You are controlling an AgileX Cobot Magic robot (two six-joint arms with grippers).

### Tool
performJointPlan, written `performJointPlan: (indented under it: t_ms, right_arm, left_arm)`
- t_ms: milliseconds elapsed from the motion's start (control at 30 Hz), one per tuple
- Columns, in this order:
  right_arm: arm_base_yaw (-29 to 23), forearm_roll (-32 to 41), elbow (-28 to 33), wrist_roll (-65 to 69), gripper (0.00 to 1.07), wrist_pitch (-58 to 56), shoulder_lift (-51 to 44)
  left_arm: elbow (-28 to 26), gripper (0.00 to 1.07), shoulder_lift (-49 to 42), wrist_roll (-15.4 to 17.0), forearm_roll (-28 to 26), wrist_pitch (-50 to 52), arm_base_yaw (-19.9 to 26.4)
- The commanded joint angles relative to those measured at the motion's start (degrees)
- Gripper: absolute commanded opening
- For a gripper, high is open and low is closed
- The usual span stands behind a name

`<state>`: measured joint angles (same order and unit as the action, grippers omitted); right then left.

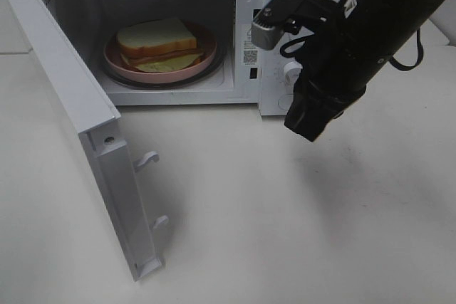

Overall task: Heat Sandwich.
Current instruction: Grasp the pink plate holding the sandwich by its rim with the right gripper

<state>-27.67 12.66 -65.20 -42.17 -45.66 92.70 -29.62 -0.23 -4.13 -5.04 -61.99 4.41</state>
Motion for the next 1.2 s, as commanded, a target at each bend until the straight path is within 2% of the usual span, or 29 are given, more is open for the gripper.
performJointPlan:
  t_ms: [33,100,233,333,600,700,733,767,833,867,900,933,1000,1033,1067,1100,1200]
  right_arm:
    - [0.23,-0.11,-0.40,-16.73,0.02,-1.43,0.11]
    - [0.23,-0.11,-0.40,-20.28,0.02,-1.60,0.11]
    - [0.23,-0.52,-0.40,-37.47,0.03,-1.78,0.11]
    - [0.23,-1.38,-0.40,-43.14,0.04,-1.66,0.11]
    - [0.23,-4.87,-0.40,-45.44,0.09,-1.26,0.11]
    - [0.23,-4.76,-0.40,-44.81,0.24,-0.52,0.11]
    - [0.23,-4.76,-0.40,-44.81,0.24,-0.52,0.11]
    - [0.23,-4.58,-0.40,-42.97,0.36,-0.11,0.11]
    - [0.23,-4.07,-0.40,-39.36,0.53,1.09,0.11]
    - [0.23,-4.07,-0.40,-39.36,0.53,1.09,0.11]
    - [0.23,-3.38,-0.40,-35.07,0.60,2.69,0.11]
    - [0.23,-3.38,-0.40,-32.95,0.77,3.32,0.11]
    - [0.23,-3.67,-0.40,-30.08,0.92,3.55,0.11]
    - [0.23,-3.67,-0.40,-30.08,0.92,3.55,0.11]
    - [0.23,-4.81,-0.40,-28.99,1.00,3.55,0.11]
    - [0.23,-5.10,-0.40,-28.53,1.02,3.55,0.11]
    - [0.23,-5.50,-0.40,-28.25,1.02,3.72,0.11]
  left_arm:
    - [0.00,0.98,-0.52,0.23,0.00,0.63,-0.29]
    - [0.00,0.98,-0.52,0.23,0.00,0.63,-0.29]
    - [0.00,0.98,-0.52,0.23,0.00,0.63,-0.29]
    - [0.00,0.98,-0.52,0.23,0.00,0.63,-0.29]
    - [0.00,0.98,-0.52,0.23,0.00,0.63,-0.29]
    - [0.00,0.98,-0.52,0.23,0.00,0.63,-0.29]
    - [0.00,0.98,-0.52,0.23,0.00,0.63,-0.29]
    - [0.00,0.98,-0.52,0.23,0.00,0.63,-0.29]
    - [0.00,0.98,-0.52,0.23,0.00,0.63,-0.29]
    - [0.00,0.98,-0.52,0.23,0.00,0.63,-0.29]
    - [0.00,0.98,-0.52,0.23,0.00,0.63,-0.29]
    - [0.00,0.98,-0.52,0.23,0.00,0.63,-0.29]
    - [0.00,0.98,-0.52,0.23,0.00,0.63,-0.29]
    - [0.00,0.98,-0.52,0.23,0.00,0.63,-0.29]
    - [0.00,0.98,-0.52,0.23,0.00,0.63,-0.29]
    - [0.00,0.98,-0.52,0.23,0.00,0.63,-0.29]
    - [0.00,0.98,-0.52,0.23,0.00,0.63,-0.29]
